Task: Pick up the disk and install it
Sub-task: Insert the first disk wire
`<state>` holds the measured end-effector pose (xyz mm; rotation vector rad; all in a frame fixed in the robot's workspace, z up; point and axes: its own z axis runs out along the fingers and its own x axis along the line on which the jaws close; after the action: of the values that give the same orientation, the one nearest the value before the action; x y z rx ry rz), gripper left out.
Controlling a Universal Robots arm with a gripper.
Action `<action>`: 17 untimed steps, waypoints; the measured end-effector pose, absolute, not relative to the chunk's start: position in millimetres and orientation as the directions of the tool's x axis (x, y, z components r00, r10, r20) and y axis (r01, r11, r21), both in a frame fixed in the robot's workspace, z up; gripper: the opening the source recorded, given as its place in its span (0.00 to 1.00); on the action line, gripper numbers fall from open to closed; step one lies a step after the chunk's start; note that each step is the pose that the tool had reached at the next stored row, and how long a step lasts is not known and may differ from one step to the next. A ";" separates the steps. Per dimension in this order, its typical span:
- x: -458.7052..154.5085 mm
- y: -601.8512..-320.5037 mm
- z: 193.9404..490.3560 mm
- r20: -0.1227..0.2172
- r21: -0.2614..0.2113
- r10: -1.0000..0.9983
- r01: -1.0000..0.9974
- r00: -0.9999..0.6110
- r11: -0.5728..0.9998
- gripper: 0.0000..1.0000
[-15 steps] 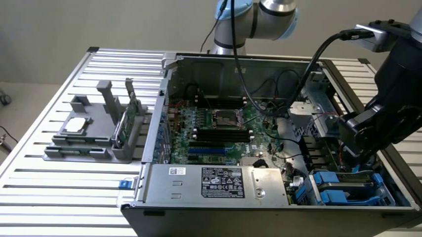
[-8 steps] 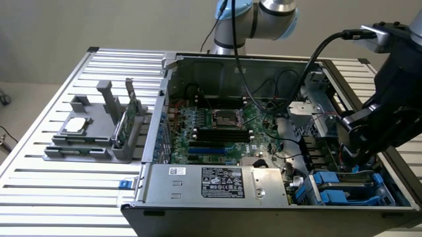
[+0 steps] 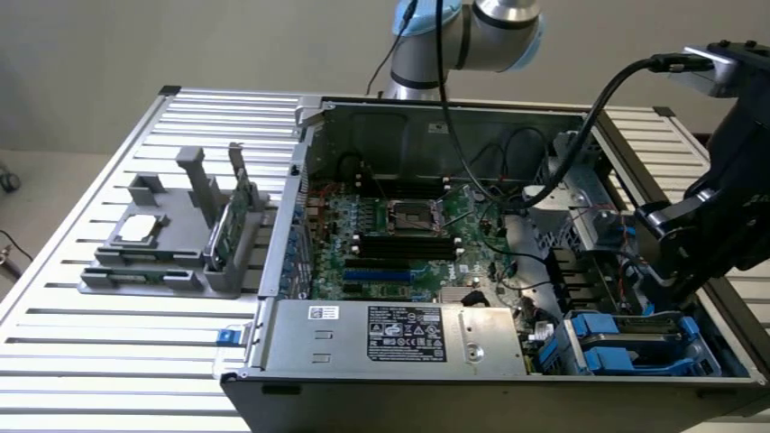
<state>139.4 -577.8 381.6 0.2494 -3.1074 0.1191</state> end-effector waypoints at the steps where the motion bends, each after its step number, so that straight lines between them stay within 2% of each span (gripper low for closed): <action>1: 141.8 -577.9 381.3 0.028 -0.074 -0.156 -0.157 -0.987 0.985 0.25; 17: 173.2 -577.6 380.8 0.028 -0.075 -0.100 -0.102 -0.995 0.992 0.25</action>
<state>173.2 -577.6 380.8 0.1572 -3.1111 0.1195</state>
